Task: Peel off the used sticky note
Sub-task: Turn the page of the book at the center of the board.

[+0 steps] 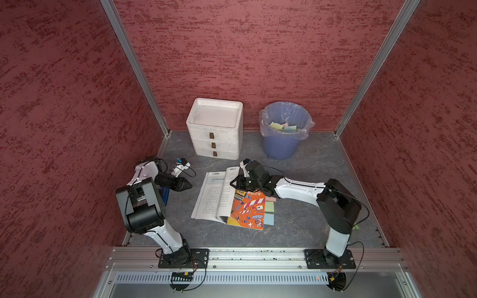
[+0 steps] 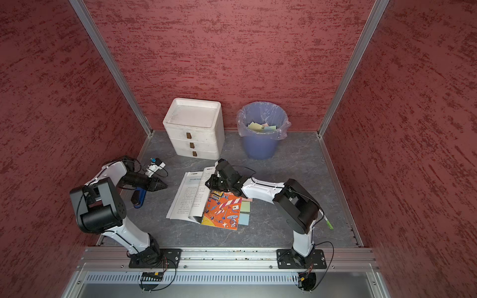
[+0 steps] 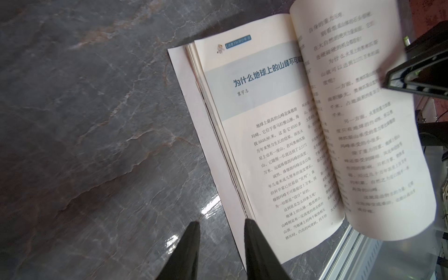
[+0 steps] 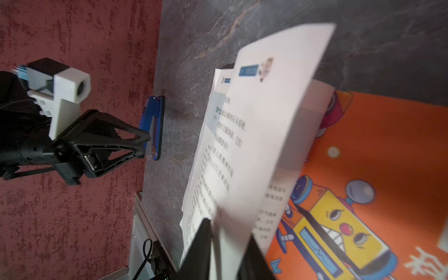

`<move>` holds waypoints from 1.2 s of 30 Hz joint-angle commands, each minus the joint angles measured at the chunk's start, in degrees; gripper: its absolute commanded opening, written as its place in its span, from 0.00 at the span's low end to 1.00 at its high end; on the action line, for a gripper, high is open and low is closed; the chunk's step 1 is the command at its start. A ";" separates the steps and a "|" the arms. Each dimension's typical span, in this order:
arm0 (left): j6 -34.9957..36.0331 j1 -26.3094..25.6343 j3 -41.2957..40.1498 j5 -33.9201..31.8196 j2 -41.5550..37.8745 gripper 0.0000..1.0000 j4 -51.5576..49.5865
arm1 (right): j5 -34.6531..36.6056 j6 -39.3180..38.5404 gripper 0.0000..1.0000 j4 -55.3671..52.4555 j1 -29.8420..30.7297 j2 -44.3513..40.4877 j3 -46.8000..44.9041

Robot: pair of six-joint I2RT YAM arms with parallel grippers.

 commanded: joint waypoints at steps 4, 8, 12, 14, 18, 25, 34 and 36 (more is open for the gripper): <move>3.57 1.08 0.25 3.65 -3.95 0.35 -4.04 | -4.76 3.66 0.74 4.47 2.73 8.88 10.89; 3.40 1.08 0.62 4.12 -5.21 0.36 -5.01 | -6.24 3.86 0.98 4.03 3.36 12.51 16.25; 2.09 0.60 1.94 4.82 -5.77 0.36 -5.64 | -9.24 4.98 0.98 7.36 3.41 14.38 18.12; 1.16 -0.38 2.29 4.63 -5.91 0.36 -5.54 | -11.06 5.17 0.98 8.76 3.42 15.12 19.65; -1.03 -2.78 1.93 4.26 -6.83 0.36 -4.80 | -12.06 4.85 0.98 8.81 3.21 14.64 20.26; -6.81 -11.01 -0.66 3.57 -8.45 0.36 -0.97 | -4.30 -1.01 0.98 5.61 -2.11 -2.64 -1.03; -14.40 -22.94 -5.17 -6.03 -1.89 0.35 10.56 | 0.10 -2.88 0.97 5.60 -12.43 -19.41 -27.67; -15.03 -24.33 -6.28 -8.85 -0.68 0.34 12.39 | 0.11 -2.97 0.97 6.33 -13.32 -20.41 -30.19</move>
